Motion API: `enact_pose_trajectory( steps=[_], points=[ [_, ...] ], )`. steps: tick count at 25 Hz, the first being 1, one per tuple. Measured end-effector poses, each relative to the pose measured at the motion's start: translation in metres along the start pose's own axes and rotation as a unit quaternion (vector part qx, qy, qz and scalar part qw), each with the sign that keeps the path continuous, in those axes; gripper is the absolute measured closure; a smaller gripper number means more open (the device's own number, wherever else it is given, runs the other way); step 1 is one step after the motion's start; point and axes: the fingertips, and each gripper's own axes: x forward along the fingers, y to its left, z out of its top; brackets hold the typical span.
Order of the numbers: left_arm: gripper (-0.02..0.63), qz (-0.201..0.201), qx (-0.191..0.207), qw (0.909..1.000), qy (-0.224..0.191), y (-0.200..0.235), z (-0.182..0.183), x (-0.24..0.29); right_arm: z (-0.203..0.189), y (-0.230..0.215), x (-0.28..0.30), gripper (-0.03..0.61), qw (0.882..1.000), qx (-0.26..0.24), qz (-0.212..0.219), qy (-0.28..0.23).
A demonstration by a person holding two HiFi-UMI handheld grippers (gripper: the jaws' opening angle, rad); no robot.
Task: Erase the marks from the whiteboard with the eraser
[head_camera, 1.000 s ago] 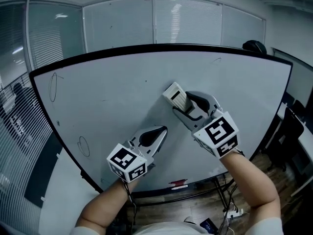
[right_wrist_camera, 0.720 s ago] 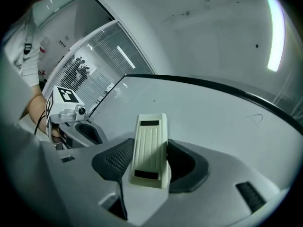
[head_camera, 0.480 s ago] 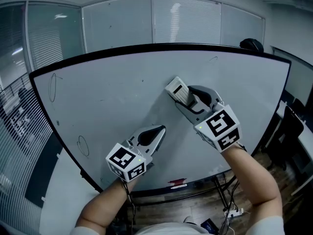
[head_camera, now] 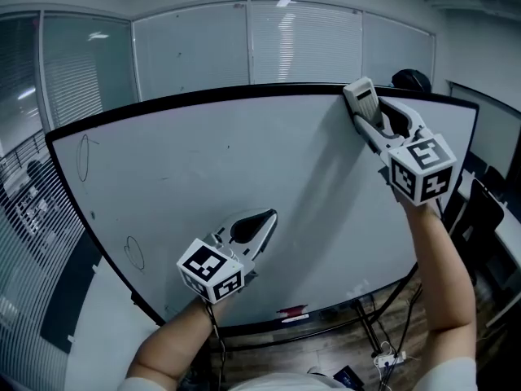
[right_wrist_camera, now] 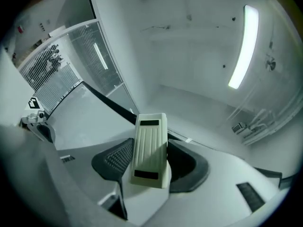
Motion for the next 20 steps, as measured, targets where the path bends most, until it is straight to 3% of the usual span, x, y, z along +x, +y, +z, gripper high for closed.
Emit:
enact_pose_trajectory(
  steps=[4, 9, 13, 20],
  points=[
    [0.607, -0.002, 0.004, 1.0, 0.001, 0.003, 0.001, 0.002, -0.004, -0.038, -0.009, 0.345, 0.999, 0.026, -0.045, -0.002],
    [0.607, -0.001, 0.004, 1.0, 0.002, 0.005, 0.002, 0.002, 0.0, -0.034, -0.009, 0.345, 0.998, 0.031, -0.052, -0.006],
    [0.607, -0.001, 0.004, 1.0, 0.004, 0.005, 0.001, -0.001, 0.013, -0.005, -0.001, 0.345, 0.999, 0.021, -0.026, -0.018],
    [0.607, 0.007, 0.004, 1.0, 0.005, 0.004, 0.002, -0.012, 0.035, 0.086, 0.02, 0.345, 0.997, -0.012, 0.061, -0.034]
  ],
)
